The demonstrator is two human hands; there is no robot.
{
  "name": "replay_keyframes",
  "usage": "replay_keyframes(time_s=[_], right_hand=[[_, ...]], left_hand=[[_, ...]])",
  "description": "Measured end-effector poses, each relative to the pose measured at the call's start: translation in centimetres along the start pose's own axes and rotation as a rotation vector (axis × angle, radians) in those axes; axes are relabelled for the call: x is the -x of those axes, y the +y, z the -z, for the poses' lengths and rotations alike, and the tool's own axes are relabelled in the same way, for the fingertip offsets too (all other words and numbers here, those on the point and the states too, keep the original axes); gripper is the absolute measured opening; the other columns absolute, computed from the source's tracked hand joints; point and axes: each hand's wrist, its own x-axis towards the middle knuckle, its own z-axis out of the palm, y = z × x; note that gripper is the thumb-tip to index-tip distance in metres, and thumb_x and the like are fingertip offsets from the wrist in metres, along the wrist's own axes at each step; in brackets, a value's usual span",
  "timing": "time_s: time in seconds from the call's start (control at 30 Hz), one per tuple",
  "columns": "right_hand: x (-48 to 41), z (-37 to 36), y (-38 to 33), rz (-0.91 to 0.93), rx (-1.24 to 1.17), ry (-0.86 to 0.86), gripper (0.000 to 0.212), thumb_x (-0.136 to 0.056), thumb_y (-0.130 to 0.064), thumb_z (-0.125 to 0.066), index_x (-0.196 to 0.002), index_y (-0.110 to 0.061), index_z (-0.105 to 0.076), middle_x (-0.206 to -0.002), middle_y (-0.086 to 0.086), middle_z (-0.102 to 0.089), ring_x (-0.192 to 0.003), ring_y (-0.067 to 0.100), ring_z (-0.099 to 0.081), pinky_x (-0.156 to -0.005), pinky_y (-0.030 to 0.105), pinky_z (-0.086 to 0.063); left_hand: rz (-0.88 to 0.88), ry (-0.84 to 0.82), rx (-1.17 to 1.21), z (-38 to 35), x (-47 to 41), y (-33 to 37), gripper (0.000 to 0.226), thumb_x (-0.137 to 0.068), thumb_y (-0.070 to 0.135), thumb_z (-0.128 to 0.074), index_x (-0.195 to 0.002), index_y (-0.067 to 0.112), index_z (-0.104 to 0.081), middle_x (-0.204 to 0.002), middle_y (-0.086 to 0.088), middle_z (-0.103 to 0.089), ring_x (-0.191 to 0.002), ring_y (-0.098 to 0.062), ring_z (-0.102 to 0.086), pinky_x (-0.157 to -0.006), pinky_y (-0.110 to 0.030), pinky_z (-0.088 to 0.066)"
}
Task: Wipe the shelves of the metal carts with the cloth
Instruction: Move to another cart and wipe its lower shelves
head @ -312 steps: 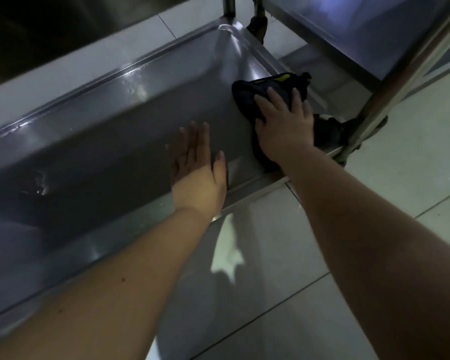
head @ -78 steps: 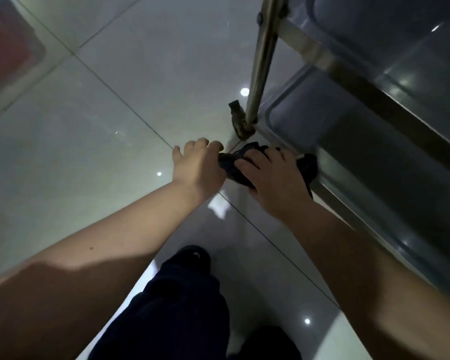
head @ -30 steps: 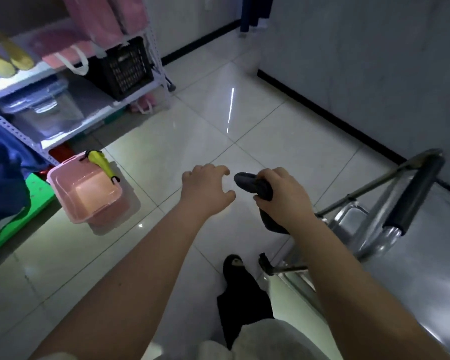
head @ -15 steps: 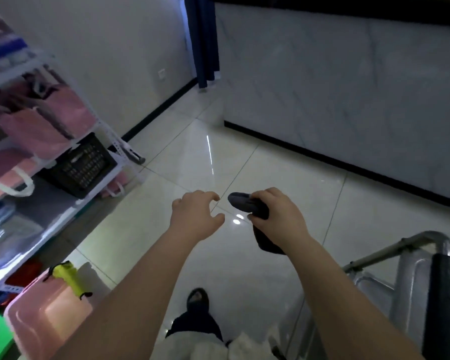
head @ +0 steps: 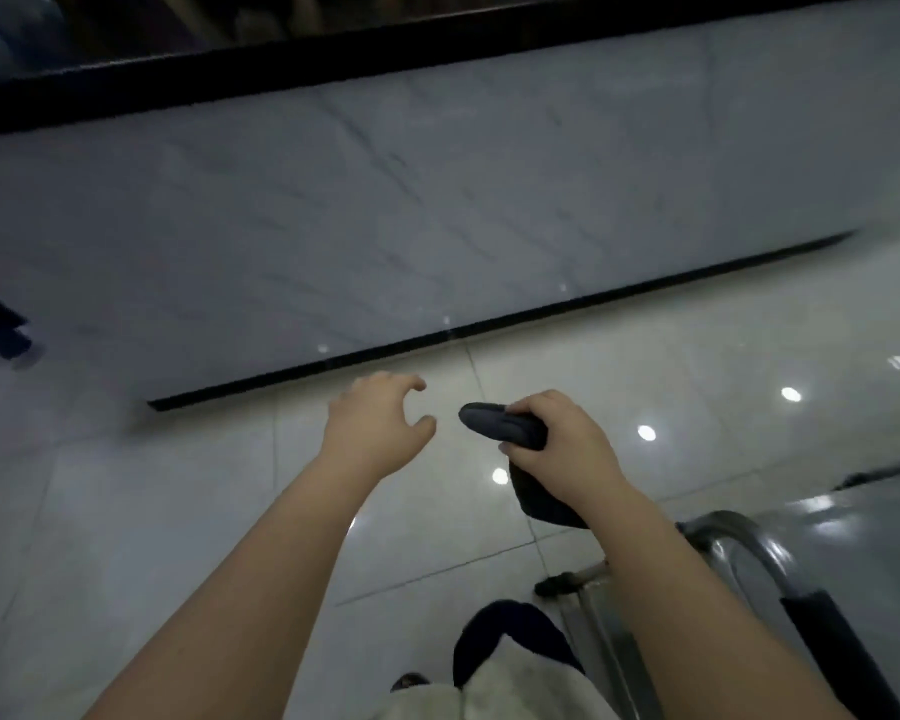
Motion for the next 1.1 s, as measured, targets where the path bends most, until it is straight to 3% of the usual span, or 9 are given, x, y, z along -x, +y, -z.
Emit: replay_keyframes(time_s=[0.17,0.4,0.77,0.93,1.1], right_hand=[[-5.9,6.2,5.8,-0.236,-0.082,0.224,0.031,-0.077,-0.029,-0.077,-0.105,-0.03,-0.063,-0.103,-0.019,-0.053,-0.094,0.001,-0.052,-0.078,0.014,-0.038],[-15.6,16.1,15.5,-0.456,-0.152,0.477,0.027,-0.078,-0.03,-0.075,-0.101,-0.033,-0.062,-0.103,-0.019,-0.055,-0.092,-0.003,-0.052,-0.072,0.007,-0.035],[-23.6,25.5,27.3,-0.821,-0.078,0.823,0.033,-0.075,-0.028,-0.076,-0.105,-0.029,-0.064,-0.101,-0.016,-0.055,-0.093,0.006,-0.054,-0.075,0.021,-0.039],[-24.1,26.1,30.0,-1.159,-0.155,1.144,0.028,-0.079,-0.023,-0.075,-0.104,-0.027,-0.063,-0.101,-0.01,-0.054,-0.091,0.01,-0.055,-0.077,0.028,-0.044],[-23.4,25.4,31.6,-1.461,-0.231,1.277,0.028,-0.079,-0.023,-0.074,-0.105,-0.025,-0.063,-0.101,-0.008,-0.056,-0.091,0.012,-0.057,-0.076,0.026,-0.042]], left_hand=[[-0.342,-0.102,-0.059,-0.6,-14.9,9.9,0.049,-0.084,0.047,-0.057,-0.131,0.032,-0.052,-0.132,0.007,-0.054,-0.123,-0.018,-0.049,-0.102,-0.04,-0.039],[-0.574,-0.261,-0.084,-4.6,-29.6,24.2,0.052,-0.081,0.033,-0.054,-0.133,0.032,-0.049,-0.137,0.007,-0.05,-0.127,-0.017,-0.044,-0.107,-0.041,-0.034],[-1.1,-0.365,-0.255,-11.6,-46.4,44.8,0.051,-0.084,0.044,-0.052,-0.134,0.034,-0.047,-0.132,0.009,-0.052,-0.123,-0.018,-0.044,-0.106,-0.038,-0.03],[-1.407,-0.507,-0.372,-15.9,-50.8,53.3,0.05,-0.085,0.047,-0.05,-0.133,0.035,-0.047,-0.131,0.008,-0.053,-0.122,-0.019,-0.046,-0.106,-0.039,-0.031],[-1.653,-0.666,-0.449,-20.7,-51.0,59.9,0.051,-0.086,0.048,-0.05,-0.135,0.034,-0.045,-0.134,0.005,-0.051,-0.124,-0.02,-0.044,-0.104,-0.04,-0.031]])
